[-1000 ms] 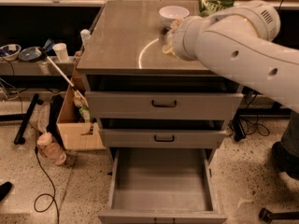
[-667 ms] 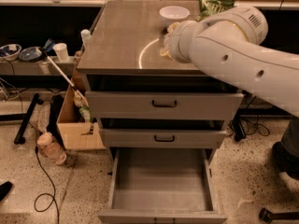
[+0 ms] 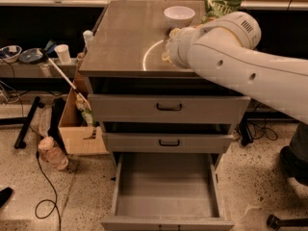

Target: Pick water bottle from bottom drawer and place on counter

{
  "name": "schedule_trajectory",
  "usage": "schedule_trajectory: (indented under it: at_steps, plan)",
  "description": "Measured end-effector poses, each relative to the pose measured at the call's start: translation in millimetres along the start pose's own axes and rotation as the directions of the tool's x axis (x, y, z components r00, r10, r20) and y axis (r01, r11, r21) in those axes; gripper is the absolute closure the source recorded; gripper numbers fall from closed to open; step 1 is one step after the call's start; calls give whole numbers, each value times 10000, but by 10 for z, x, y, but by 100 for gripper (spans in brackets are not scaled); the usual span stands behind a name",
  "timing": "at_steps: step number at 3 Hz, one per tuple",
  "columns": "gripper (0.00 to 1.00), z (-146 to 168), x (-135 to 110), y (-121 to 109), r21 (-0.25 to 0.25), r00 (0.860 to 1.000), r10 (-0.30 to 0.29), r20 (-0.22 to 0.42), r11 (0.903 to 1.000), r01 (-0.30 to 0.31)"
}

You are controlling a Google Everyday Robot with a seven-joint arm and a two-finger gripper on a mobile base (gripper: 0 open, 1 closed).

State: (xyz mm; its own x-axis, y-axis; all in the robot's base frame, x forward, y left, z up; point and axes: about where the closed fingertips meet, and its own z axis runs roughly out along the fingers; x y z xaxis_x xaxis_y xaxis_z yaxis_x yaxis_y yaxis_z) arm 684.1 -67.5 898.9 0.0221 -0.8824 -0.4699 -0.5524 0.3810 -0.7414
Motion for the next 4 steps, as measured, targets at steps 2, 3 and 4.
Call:
schedule_trajectory:
  at_steps: [2,3,4]
  plan:
    - [100,355,54,-25,59,9996,195,-207,9998,-194]
    - [100,591,80,-153,368,9992,194,-339,9992,-181]
    - [98,872,145,-208,485,9977,100,-666,9988,-67]
